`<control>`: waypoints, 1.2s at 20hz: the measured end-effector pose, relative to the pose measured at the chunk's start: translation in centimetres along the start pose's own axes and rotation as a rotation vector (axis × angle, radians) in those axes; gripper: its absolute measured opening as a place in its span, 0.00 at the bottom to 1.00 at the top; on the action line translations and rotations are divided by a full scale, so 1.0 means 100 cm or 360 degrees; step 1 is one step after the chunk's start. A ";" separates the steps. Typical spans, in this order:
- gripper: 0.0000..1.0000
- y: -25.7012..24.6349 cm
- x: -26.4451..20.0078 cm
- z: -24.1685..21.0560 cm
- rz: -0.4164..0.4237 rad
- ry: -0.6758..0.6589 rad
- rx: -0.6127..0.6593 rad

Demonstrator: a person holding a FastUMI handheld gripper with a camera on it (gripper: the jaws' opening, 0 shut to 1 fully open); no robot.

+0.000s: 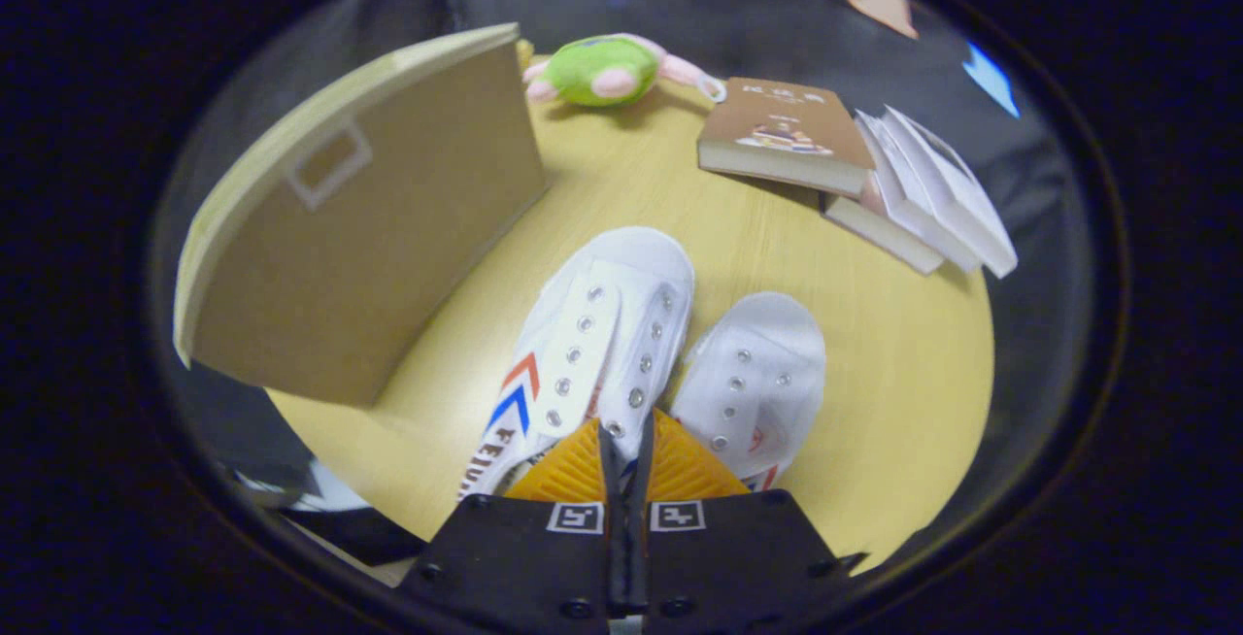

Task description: Open the storage box then place both shoes into the box .Put the left shoe in first, then the right shoe, with the right side of both shoes facing outward in a uniform manner.

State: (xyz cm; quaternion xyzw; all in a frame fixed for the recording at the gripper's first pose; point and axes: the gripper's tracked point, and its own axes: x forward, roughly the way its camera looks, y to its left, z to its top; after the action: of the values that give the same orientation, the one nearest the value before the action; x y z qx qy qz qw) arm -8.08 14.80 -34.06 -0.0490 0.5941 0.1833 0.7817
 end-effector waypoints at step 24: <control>0.03 0.105 -0.172 0.144 0.0424 -0.0552 0.0302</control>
State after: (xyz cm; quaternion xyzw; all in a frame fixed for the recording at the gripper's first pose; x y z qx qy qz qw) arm -2.52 24.79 -12.12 0.1357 0.4668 0.2337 0.8420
